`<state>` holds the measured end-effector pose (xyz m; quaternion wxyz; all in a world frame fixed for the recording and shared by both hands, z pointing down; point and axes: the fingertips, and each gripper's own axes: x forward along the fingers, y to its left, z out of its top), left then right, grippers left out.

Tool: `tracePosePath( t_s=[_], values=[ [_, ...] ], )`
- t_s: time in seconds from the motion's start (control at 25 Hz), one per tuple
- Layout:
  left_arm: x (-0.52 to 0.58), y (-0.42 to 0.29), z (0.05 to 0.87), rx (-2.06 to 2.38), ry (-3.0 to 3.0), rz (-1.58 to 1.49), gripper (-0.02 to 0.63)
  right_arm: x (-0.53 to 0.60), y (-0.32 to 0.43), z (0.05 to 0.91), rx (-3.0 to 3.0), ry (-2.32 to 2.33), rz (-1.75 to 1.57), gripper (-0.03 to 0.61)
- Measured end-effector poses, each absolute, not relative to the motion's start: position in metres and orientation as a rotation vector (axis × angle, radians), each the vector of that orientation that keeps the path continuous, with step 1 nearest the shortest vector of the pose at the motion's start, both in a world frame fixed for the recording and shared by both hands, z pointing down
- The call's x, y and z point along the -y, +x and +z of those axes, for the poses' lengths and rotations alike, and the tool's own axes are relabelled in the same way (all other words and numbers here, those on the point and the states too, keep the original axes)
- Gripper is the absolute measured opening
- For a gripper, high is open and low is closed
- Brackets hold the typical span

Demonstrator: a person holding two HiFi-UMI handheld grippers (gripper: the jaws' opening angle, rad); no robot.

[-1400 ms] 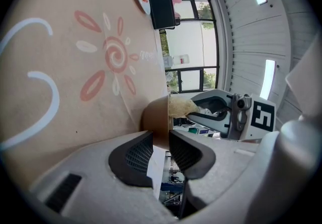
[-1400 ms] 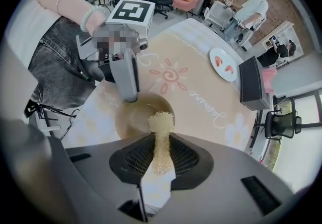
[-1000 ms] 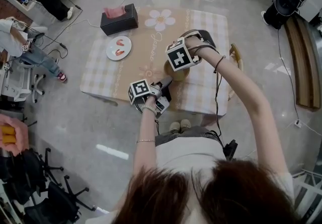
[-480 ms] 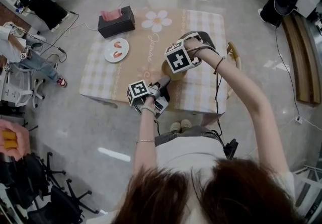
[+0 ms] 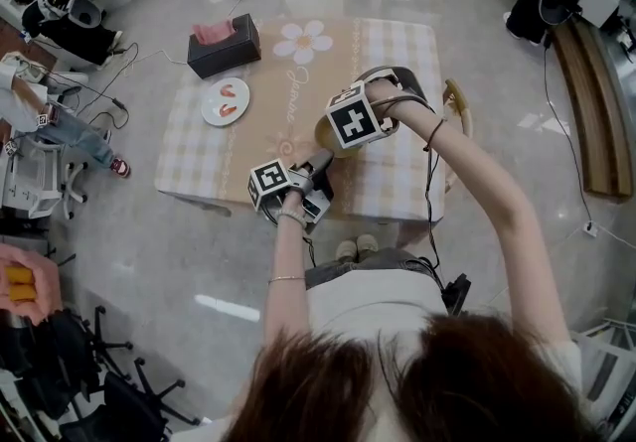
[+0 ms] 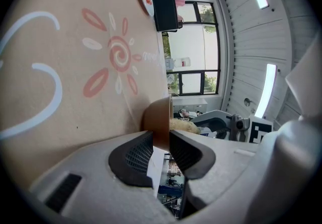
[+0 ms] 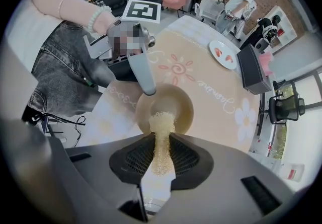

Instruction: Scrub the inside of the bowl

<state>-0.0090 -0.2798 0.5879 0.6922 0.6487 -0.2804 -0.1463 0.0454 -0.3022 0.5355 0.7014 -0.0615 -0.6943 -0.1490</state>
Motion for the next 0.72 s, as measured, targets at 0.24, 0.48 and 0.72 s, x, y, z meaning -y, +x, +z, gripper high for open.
tracePosePath(
  t_s=[0.24,0.48,0.72],
  values=[
    [0.28,-0.01,0.587,0.629,1.448,-0.33,0.107,0.293,0.043,0.534,1.559,-0.144,-0.315,0.078],
    [0.279,-0.009,0.588,0.63,1.446,-0.329,0.107,0.283,0.041,0.535,1.568,-0.151,-0.304,0.078],
    [0.279,-0.009,0.587,0.629,1.441,-0.337,0.107,0.277,0.038,0.535,1.577,-0.145,-0.29,0.078]
  ],
)
